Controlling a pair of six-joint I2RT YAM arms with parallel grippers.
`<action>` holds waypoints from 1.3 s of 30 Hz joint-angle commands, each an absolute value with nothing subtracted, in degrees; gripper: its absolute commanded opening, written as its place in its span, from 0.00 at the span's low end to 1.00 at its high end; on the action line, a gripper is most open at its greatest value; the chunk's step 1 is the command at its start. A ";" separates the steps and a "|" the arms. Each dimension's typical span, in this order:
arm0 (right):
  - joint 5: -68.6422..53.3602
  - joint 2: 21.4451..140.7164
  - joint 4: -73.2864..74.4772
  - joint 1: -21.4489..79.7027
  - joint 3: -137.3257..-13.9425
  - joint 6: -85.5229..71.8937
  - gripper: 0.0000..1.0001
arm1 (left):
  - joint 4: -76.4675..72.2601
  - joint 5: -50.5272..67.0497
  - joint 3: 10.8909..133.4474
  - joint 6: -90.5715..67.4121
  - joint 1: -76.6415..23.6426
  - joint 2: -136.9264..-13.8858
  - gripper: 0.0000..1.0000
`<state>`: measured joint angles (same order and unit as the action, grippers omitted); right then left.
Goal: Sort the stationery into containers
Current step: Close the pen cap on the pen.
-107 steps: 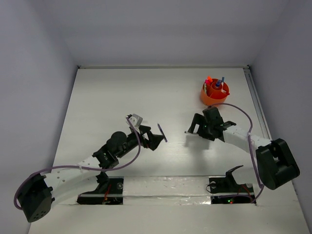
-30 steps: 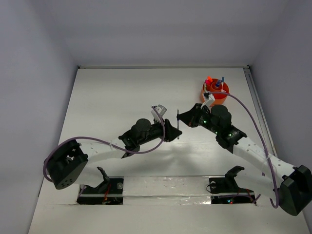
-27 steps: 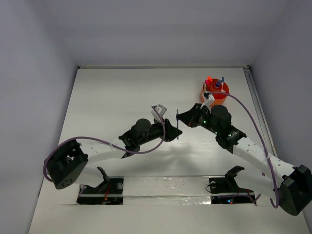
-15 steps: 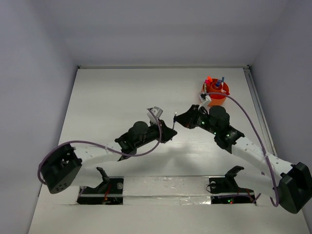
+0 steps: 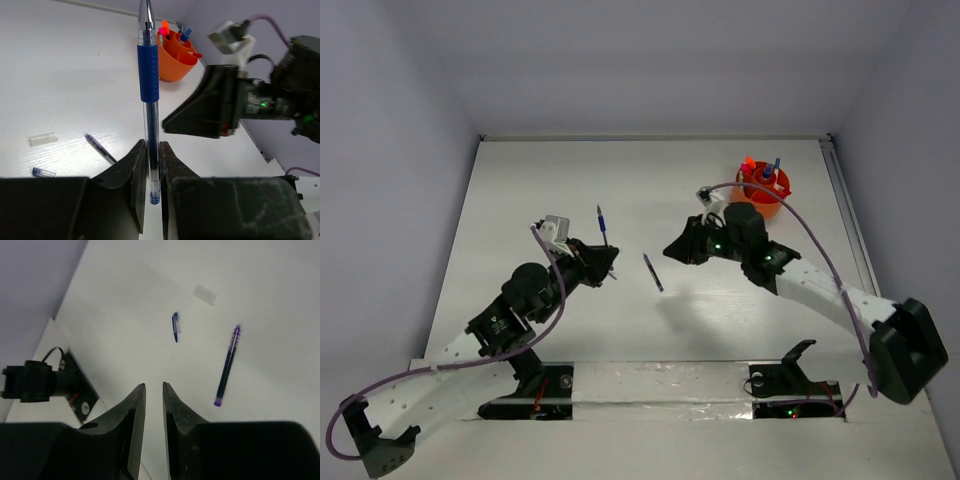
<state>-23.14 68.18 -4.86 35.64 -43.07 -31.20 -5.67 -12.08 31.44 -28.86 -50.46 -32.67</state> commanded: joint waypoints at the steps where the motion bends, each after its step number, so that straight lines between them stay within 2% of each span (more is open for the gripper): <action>1: -24.99 78.53 -3.70 41.12 -50.87 -24.45 0.26 | 3.24 -11.26 36.55 -28.21 -49.84 -30.24 0.00; 4: -22.15 87.06 -0.44 45.17 -57.63 -21.36 0.26 | 6.49 -9.49 39.81 -27.34 -49.83 -28.22 0.00; 8: -19.43 96.64 1.65 47.90 -64.94 -19.26 0.44 | 7.82 -6.86 42.01 -26.81 -49.83 -25.06 0.00; 17: -10.11 112.05 10.19 50.98 -79.01 -14.15 0.52 | 3.61 -0.27 43.77 -25.84 -49.31 -27.06 0.00; 24: -5.54 117.33 13.36 52.65 -84.54 -12.13 0.52 | -2.63 6.85 44.91 -24.79 -45.89 -31.11 0.00; 34: -1.15 123.39 16.96 55.63 -90.00 -9.67 0.51 | -5.10 10.81 43.42 -25.31 -42.28 -31.81 0.00; 39: 2.19 125.59 19.25 56.87 -92.28 -8.53 0.46 | -6.50 13.71 43.51 -25.84 -41.75 -32.78 0.00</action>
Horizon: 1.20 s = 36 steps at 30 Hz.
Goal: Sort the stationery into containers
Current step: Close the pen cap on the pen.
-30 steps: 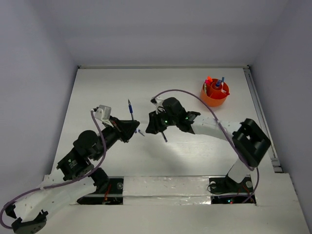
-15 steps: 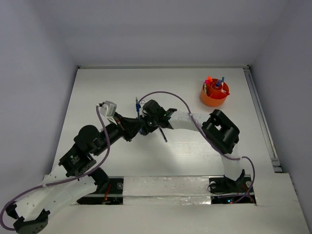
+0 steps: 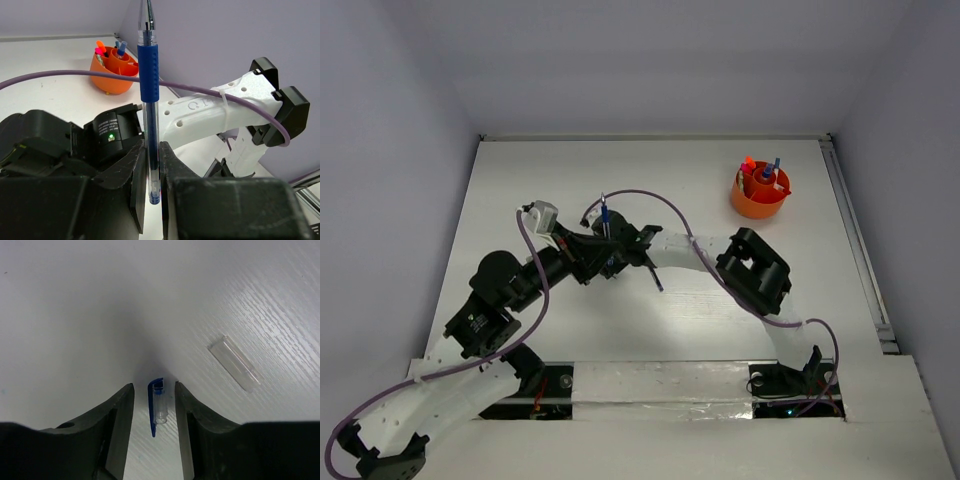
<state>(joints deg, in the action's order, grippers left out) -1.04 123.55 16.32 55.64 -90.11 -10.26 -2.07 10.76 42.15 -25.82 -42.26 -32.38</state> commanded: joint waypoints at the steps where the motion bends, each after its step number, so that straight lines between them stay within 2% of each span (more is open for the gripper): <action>1: 3.07 126.12 20.55 56.87 -93.07 -8.44 0.43 | -6.33 13.54 43.42 -25.75 -41.75 -32.87 0.00; 6: 6.41 127.09 23.02 58.01 -94.30 -7.03 0.36 | -6.68 13.27 42.72 -26.01 -41.75 -32.78 0.00; 9: 8.35 127.62 24.96 58.62 -95.36 -6.59 0.21 | -6.68 13.10 42.71 -26.02 -41.75 -32.70 0.00; 12: 9.58 127.88 26.89 59.76 -95.98 -6.50 0.15 | -6.59 12.83 42.71 -26.02 -41.22 -32.61 0.00; 13: 10.28 127.88 26.98 59.77 -95.89 -6.50 0.10 | -6.59 12.75 42.71 -26.02 -41.22 -32.69 0.00; 14: 10.37 127.79 27.59 59.77 -95.89 -7.11 0.00 | -6.59 12.74 42.63 -26.10 -41.22 -32.70 0.00; 21: 6.86 118.32 17.95 59.77 -88.69 -13.79 0.00 | -10.27 15.46 41.05 -29.08 -41.22 -32.26 0.00; 25: 7.03 104.99 9.59 59.15 -78.87 -19.06 0.00 | -15.72 17.93 38.59 -32.08 -41.22 -31.73 0.00; 36: 13.09 79.04 -5.00 46.24 -57.77 -30.66 0.00 | -29.87 24.87 27.43 -39.46 -41.22 -34.89 0.00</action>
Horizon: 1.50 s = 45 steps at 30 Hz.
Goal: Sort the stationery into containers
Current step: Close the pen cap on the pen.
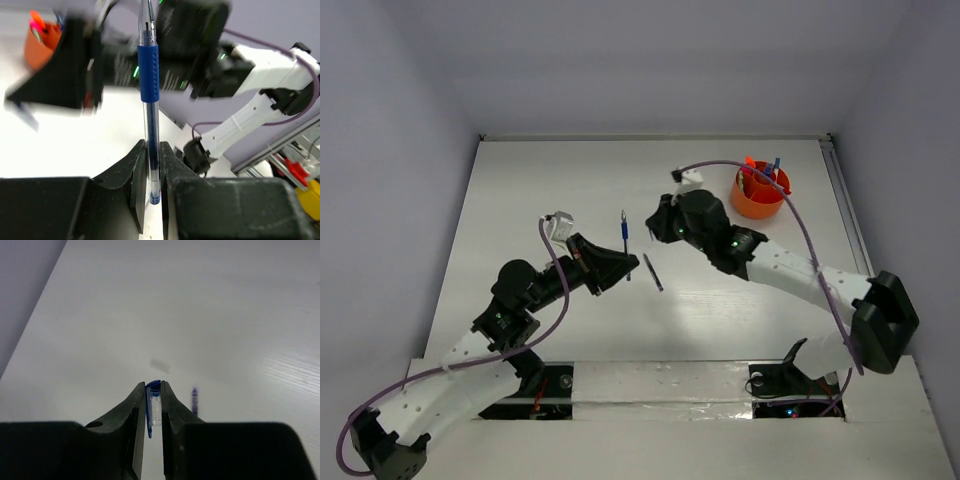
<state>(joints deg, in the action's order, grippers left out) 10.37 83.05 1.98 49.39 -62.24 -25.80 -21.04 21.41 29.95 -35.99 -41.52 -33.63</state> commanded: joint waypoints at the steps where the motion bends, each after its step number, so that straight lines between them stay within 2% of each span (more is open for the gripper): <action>1: 13.53 77.88 -5.71 45.71 -56.96 -31.11 0.00 | -30.58 25.05 25.86 -40.25 -41.22 -35.50 0.00; 11: 14.42 70.76 -15.54 44.65 -51.78 -36.38 0.00 | -37.08 18.29 20.30 -37.44 -47.45 -47.44 0.00; 22: 8.79 67.41 -25.39 44.65 -45.62 -40.16 0.00 | -43.76 18.81 20.83 -37.97 -49.22 -56.50 0.00; 33: 5.98 65.57 -30.67 44.65 -40.96 -40.43 0.00 | -46.84 19.51 22.67 -40.17 -49.22 -61.96 0.00; 45: 5.71 63.28 -33.84 44.65 -37.44 -40.51 0.00 | -51.06 18.90 22.50 -41.75 -49.22 -62.49 0.00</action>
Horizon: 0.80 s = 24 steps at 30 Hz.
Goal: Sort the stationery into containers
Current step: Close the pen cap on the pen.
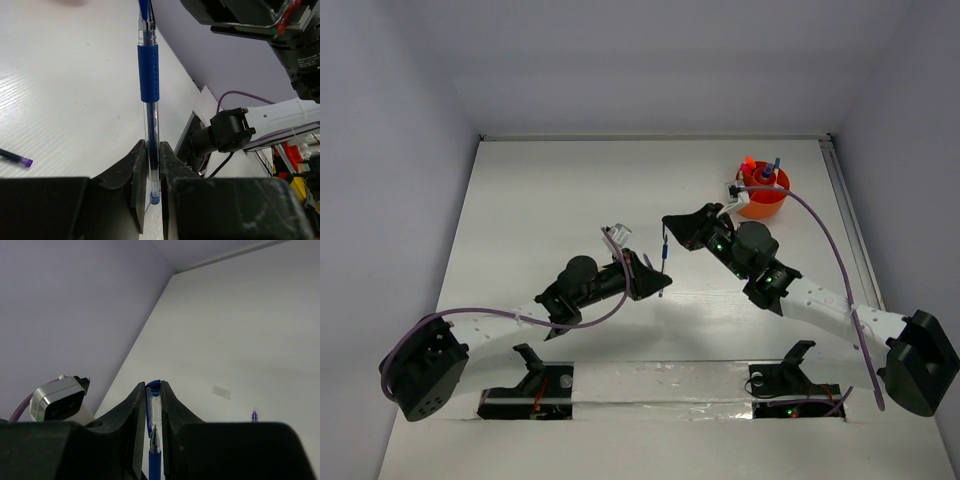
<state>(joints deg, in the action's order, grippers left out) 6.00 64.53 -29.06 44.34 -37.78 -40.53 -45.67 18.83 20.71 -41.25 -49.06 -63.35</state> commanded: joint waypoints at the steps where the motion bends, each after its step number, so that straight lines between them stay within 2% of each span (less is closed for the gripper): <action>1: 5.71 63.37 -33.92 44.65 -37.18 -40.60 0.00 | -51.24 18.81 22.50 -41.66 -49.22 -62.32 0.00; 24: 6.24 62.76 -43.15 46.84 -31.38 -41.13 0.00 | -53.96 15.38 23.38 -43.07 -49.22 -60.82 0.00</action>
